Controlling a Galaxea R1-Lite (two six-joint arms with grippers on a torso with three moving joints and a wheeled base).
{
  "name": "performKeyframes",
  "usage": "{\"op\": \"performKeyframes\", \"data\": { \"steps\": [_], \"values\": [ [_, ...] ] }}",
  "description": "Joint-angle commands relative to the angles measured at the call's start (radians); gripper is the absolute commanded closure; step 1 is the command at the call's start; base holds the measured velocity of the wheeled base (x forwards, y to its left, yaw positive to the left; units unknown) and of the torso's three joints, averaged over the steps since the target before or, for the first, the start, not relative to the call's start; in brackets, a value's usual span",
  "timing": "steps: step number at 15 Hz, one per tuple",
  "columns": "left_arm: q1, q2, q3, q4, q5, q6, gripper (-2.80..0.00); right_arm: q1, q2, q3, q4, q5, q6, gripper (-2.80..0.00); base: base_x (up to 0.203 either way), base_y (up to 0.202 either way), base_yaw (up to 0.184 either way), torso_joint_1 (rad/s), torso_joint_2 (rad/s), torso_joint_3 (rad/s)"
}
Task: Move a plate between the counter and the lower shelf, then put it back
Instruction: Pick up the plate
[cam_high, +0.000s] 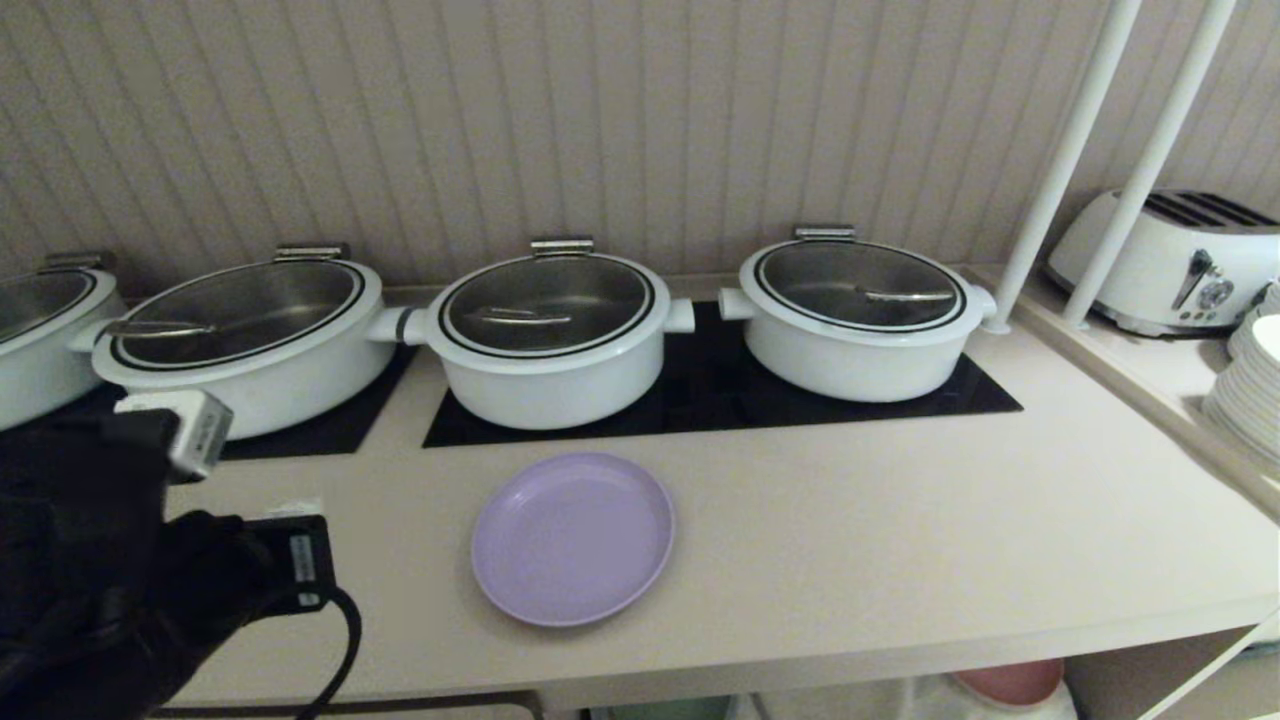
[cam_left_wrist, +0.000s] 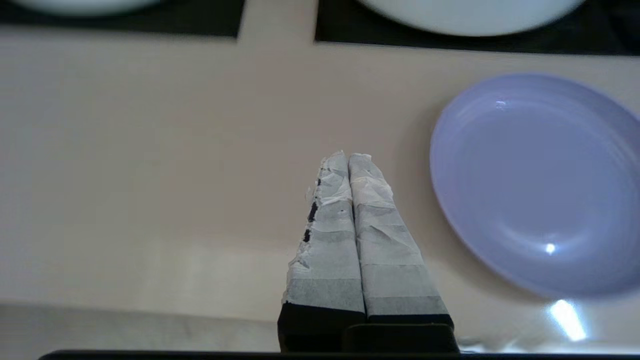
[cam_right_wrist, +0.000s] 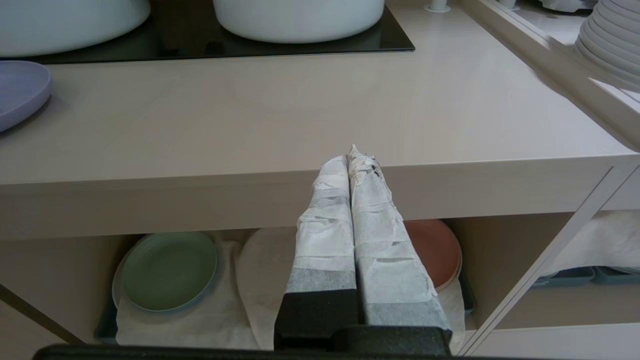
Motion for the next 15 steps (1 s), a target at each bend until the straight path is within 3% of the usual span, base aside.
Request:
{"op": "performKeyframes", "data": {
  "steps": [1,3,4,7,8,10,13,15],
  "values": [
    [-0.056,-0.145,0.039,-0.002,-0.015,0.056,0.0,0.0,0.001,0.0,0.0,0.001,0.0,0.0,0.0,0.0,0.0,0.0,0.0,0.0],
    [-0.064,-0.266,0.094,-0.004,-0.104,0.132,0.0,0.0,0.001,0.0,0.0,0.0,0.0,0.0,0.0,0.0,0.0,0.0,0.0,0.0],
    [-0.019,-0.31,0.112,-0.006,-0.189,0.166,0.0,0.0,0.001,0.0,0.0,0.0,0.0,0.0,0.0,0.0,0.0,0.0,0.0,0.0],
    [0.185,-0.461,0.178,-0.045,-0.538,0.263,0.0,0.0,0.001,0.0,0.0,0.0,0.0,0.0,0.0,0.0,0.0,0.0,0.0,0.0],
    [0.224,-0.498,0.209,-0.055,-0.605,0.306,0.0,0.0,0.001,0.0,0.0,0.0,0.0,0.0,0.0,0.0,0.0,0.0,0.0,0.0],
    [0.247,-0.569,0.236,-0.061,-0.651,0.373,0.0,0.0,0.001,0.0,0.0,0.0,0.0,0.0,0.0,0.0,0.0,0.0,0.0,0.0],
    [0.318,-0.592,0.269,-0.06,-0.711,0.385,0.0,0.001,0.001,0.0,0.0,0.0,0.0,0.0,0.0,0.0,0.0,0.0,0.0,0.0],
    [0.4,-0.639,0.316,-0.06,-0.814,0.385,0.0,0.002,0.001,0.0,0.0,0.0,0.0,0.0,0.0,0.0,0.0,0.0,0.0,0.0]
  ]
}}
